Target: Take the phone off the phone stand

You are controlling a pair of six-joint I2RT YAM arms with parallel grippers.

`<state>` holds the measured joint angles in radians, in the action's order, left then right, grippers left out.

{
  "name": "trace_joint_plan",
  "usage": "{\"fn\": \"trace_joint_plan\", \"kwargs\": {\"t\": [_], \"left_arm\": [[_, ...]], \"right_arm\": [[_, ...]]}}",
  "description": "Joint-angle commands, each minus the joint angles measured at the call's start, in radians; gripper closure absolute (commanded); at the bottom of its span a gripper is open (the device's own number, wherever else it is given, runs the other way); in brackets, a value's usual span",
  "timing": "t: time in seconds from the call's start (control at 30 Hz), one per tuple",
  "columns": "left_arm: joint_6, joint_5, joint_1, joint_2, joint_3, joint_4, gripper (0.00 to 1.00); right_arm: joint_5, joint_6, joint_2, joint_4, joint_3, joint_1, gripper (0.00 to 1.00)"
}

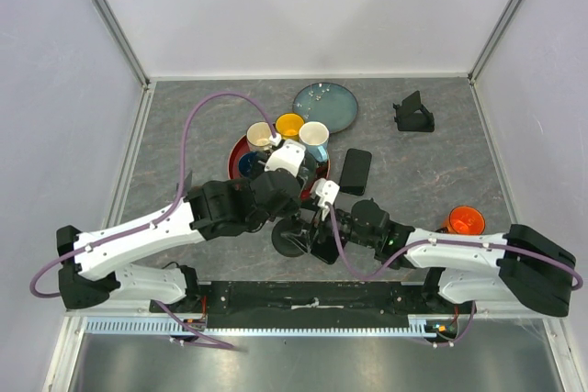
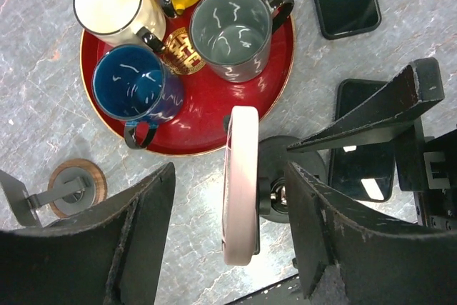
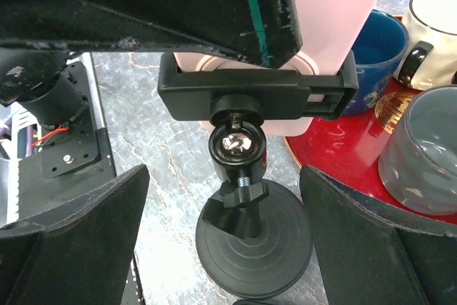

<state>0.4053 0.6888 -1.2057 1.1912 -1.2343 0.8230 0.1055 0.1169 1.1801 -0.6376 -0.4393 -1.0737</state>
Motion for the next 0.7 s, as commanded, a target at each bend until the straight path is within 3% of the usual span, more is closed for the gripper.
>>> {"fn": "trace_joint_plan", "kwargs": {"t": [0.0, 0.47, 0.57, 0.6, 0.67], "left_arm": [[0.053, -0.034, 0.037, 0.016, -0.042, 0.045, 0.33], [0.056, -0.117, 0.083, 0.044, -0.034, 0.041, 0.47], [0.058, -0.129, 0.084, 0.038, -0.036, 0.034, 0.62], [0.058, -0.13, 0.086, 0.036, -0.036, 0.033, 0.73], [0.058, -0.136, 0.087, 0.031, -0.034, 0.024, 0.84]], "right_arm": [[-0.099, -0.02, 0.055, -0.129, 0.001, -0.015, 0.07], [-0.109, -0.049, 0.17, -0.22, -0.022, -0.017, 0.15], [-0.109, -0.051, 0.188, -0.232, -0.029, -0.015, 0.17], [-0.109, -0.052, 0.191, -0.235, -0.029, -0.015, 0.18], [-0.109, -0.052, 0.205, -0.238, -0.032, -0.015, 0.19]]}}
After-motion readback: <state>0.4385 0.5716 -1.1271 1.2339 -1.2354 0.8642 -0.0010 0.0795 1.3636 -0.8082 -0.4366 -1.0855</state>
